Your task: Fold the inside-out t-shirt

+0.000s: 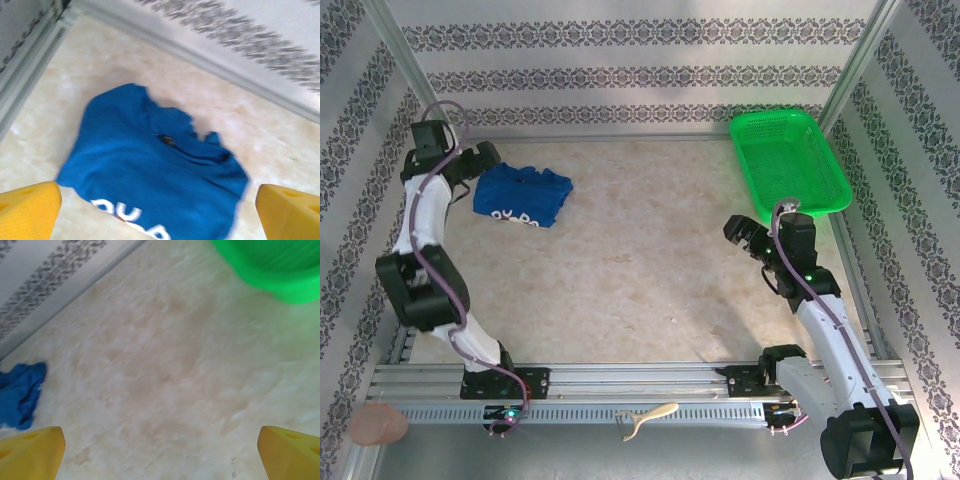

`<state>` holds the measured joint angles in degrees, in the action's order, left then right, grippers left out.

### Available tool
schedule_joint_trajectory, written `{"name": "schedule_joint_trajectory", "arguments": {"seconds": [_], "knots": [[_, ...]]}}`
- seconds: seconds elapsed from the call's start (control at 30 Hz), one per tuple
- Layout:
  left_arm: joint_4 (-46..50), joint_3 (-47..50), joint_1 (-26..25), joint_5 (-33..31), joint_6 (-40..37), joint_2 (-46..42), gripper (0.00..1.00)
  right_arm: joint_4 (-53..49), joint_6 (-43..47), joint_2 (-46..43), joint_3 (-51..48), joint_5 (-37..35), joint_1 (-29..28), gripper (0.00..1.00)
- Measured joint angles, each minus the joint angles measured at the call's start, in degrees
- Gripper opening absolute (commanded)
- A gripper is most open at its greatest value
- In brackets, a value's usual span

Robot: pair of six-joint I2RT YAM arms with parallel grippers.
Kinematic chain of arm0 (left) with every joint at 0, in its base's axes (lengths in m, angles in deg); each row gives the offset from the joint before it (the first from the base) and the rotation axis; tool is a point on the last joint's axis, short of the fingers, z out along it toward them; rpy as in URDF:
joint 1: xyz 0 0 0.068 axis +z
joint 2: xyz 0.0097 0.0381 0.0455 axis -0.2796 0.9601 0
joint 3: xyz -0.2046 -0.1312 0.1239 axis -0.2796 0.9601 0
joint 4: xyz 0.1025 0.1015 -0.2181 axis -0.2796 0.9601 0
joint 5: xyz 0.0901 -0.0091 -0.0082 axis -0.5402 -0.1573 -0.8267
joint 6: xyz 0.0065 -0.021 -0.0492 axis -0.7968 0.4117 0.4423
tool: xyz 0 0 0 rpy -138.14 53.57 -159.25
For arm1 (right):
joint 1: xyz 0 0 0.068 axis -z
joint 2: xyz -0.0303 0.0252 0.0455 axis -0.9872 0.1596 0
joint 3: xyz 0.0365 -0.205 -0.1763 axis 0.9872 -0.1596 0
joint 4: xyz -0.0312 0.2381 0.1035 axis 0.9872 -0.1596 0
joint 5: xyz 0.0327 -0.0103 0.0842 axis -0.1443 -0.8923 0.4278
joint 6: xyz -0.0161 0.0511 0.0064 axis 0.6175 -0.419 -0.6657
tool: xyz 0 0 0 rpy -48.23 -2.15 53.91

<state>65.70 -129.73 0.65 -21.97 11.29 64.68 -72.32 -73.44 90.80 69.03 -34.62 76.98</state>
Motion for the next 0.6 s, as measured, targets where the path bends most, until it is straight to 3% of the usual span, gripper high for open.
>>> {"name": "schedule_joint_trajectory", "arguments": {"seconds": [0.23, 0.37, 0.47, 0.6], "knots": [[-15.63, 27.21, -15.89, -6.73, -1.01, -27.96, 1.0, 3.02, 8.81, 0.39, -1.01, -13.31, 0.0, 0.98], [-25.75, 43.91, -18.86, -14.53, -2.78, -38.69, 1.0, 6.78, 14.51, 1.57, -2.89, -19.21, 0.0, 0.98], [-34.77, 54.84, -18.95, -21.44, -4.79, -39.6, 1.0, 11.23, 18.71, 3.17, -4.81, -22.36, 0.0, 0.98], [-46.45, 64.76, -19.04, -27.36, -7.43, -32.68, 1.0, 20.26, 23.67, 7.1, -8.26, -24.83, 0.0, 0.98]]}}
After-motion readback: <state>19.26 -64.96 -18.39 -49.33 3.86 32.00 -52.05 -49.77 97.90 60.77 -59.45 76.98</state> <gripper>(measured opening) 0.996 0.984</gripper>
